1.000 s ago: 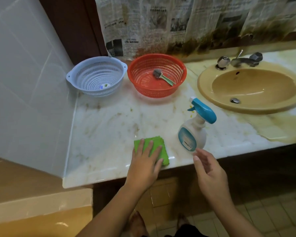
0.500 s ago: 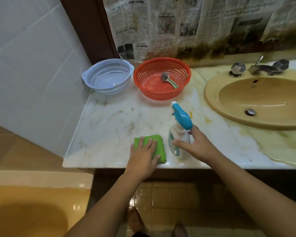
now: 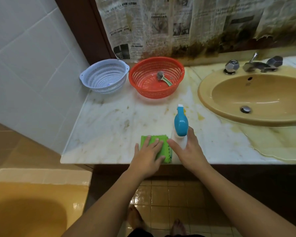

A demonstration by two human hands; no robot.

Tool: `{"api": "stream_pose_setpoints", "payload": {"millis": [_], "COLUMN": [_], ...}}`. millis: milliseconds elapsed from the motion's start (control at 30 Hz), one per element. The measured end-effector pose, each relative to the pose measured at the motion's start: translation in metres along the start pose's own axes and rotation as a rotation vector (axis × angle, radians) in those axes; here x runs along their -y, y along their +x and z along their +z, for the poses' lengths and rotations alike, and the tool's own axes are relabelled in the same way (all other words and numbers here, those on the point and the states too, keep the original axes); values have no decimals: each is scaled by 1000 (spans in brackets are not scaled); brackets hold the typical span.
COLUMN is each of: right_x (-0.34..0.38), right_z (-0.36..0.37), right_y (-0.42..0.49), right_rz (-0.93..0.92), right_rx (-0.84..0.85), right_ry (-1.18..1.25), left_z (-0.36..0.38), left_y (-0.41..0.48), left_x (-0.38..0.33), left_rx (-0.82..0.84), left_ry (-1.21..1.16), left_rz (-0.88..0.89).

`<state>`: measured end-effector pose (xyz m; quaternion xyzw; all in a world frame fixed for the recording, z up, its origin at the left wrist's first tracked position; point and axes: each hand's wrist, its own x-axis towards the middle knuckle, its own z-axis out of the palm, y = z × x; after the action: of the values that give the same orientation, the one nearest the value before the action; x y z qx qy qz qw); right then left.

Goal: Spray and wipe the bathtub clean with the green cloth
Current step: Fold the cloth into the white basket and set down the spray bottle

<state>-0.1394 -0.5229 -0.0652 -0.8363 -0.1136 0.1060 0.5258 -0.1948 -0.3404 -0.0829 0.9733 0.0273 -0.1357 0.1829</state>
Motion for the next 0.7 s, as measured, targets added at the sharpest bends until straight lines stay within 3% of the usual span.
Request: {"api": "stream_pose_setpoints", "payload": {"millis": [300, 600, 700], "right_x": [0, -8, -2], "right_z": [-7, -3, 10], "right_y": [-29, -87, -101], "right_rz": [2, -46, -118], "right_rx": [97, -162, -165], "right_ry": [51, -55, -54], "left_z": [2, 16, 17], "left_y": [-4, -37, -50], "left_x": [-6, -11, -2], "left_rx": [-43, -303, -368], "left_ry": [-3, -233, -359], "left_rz": [-4, 31, 24]}}
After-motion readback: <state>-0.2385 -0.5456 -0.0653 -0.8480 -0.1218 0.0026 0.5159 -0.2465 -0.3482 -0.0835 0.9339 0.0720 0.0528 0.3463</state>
